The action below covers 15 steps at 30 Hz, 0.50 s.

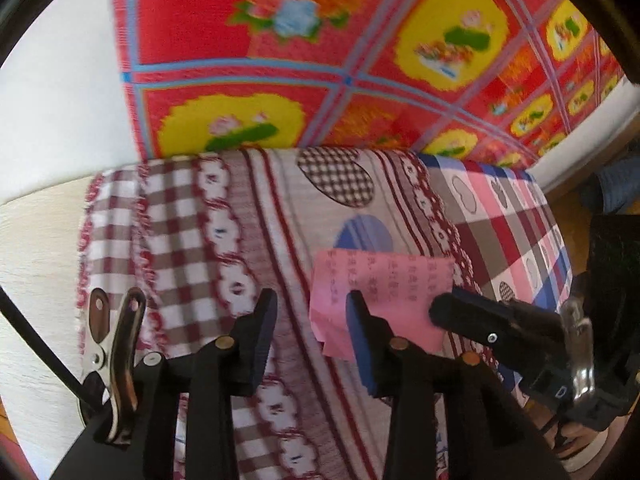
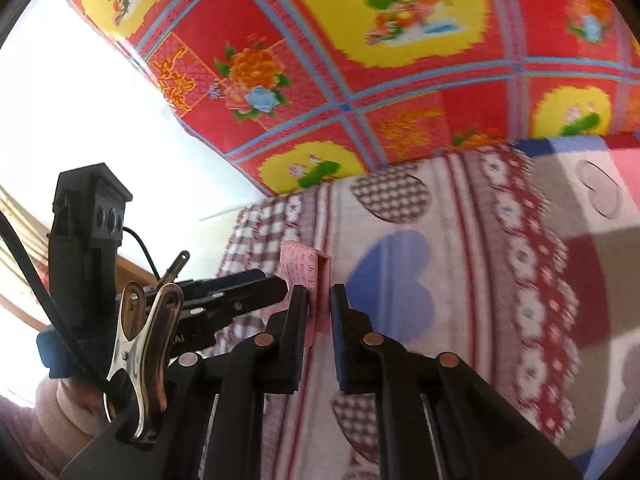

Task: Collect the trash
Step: 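Carry the pink paper sheet in both tools over the red bucket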

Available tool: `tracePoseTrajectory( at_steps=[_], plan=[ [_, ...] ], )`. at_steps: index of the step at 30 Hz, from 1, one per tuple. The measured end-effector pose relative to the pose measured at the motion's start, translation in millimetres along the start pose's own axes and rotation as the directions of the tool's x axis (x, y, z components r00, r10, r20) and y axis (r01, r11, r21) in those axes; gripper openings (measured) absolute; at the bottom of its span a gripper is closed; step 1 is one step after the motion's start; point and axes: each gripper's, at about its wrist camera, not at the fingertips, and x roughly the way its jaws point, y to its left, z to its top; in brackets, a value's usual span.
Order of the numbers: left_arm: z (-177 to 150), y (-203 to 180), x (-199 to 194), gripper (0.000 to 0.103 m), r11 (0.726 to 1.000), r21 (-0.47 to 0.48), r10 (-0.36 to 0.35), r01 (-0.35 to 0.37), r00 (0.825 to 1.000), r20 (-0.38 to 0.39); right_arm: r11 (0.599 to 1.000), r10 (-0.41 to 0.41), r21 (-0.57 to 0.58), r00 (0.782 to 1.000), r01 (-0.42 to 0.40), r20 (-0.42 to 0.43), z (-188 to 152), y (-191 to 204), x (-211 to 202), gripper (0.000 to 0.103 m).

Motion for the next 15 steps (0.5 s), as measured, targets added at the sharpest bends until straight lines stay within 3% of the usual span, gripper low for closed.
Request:
tracePoseTrajectory(
  at_steps=[9,15],
  plan=[
    [-9.4,-27.3,24.6,0.036,0.999,0.027,-0.032,0.035,0.996,-0.08,0.996,-0.053,0.068,0.997,0.057,-0.054,-24.2,-35.1,0.2,0.015],
    [-6.7,-28.8,27.6,0.036,0.998,0.04,-0.04,0.042,0.998,-0.056,0.992,-0.075,0.097,0.994,0.082,-0.075,-29.2,-51.5,2.4,0.015]
  ],
)
